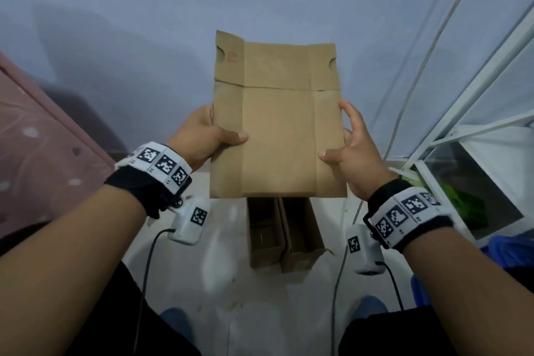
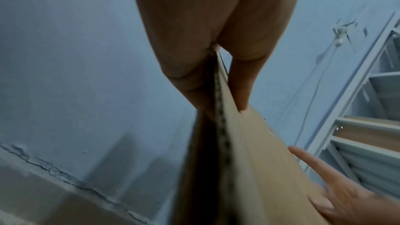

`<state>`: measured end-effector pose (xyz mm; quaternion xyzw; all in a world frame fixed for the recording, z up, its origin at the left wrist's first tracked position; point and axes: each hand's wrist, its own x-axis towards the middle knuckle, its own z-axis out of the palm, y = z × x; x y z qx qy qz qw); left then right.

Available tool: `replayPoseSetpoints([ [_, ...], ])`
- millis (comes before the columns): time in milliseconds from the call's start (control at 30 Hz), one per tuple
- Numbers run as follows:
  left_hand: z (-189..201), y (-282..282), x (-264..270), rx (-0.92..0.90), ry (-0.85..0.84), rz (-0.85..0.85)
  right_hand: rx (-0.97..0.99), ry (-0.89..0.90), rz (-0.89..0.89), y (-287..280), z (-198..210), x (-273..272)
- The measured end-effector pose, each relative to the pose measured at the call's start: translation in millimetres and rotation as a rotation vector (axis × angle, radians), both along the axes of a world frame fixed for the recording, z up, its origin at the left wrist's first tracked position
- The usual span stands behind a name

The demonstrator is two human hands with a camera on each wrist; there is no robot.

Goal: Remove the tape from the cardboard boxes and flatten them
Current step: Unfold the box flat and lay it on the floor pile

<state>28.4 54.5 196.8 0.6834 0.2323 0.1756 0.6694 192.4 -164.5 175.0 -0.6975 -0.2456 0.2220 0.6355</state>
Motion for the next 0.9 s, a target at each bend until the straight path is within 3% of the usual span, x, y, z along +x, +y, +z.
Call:
replayPoseSetpoints([
  [233, -27, -14, 12, 0.203, 0.036, 0.204, -0.188, -0.207, -0.165, 10, -25, -21],
  [433, -25, -13, 15, 0.015, -0.036, 0.237, -0.088, -0.054, -0.166, 10, -20, -18],
  [633, -21, -4, 14, -0.178, -0.099, 0.167, 0.004, 0.064, -0.176, 8, -19, -11],
  [900, -23, 7, 11, -0.257, -0.059, 0.025, 0.098, 0.142, -0.087, 2, -15, -4],
])
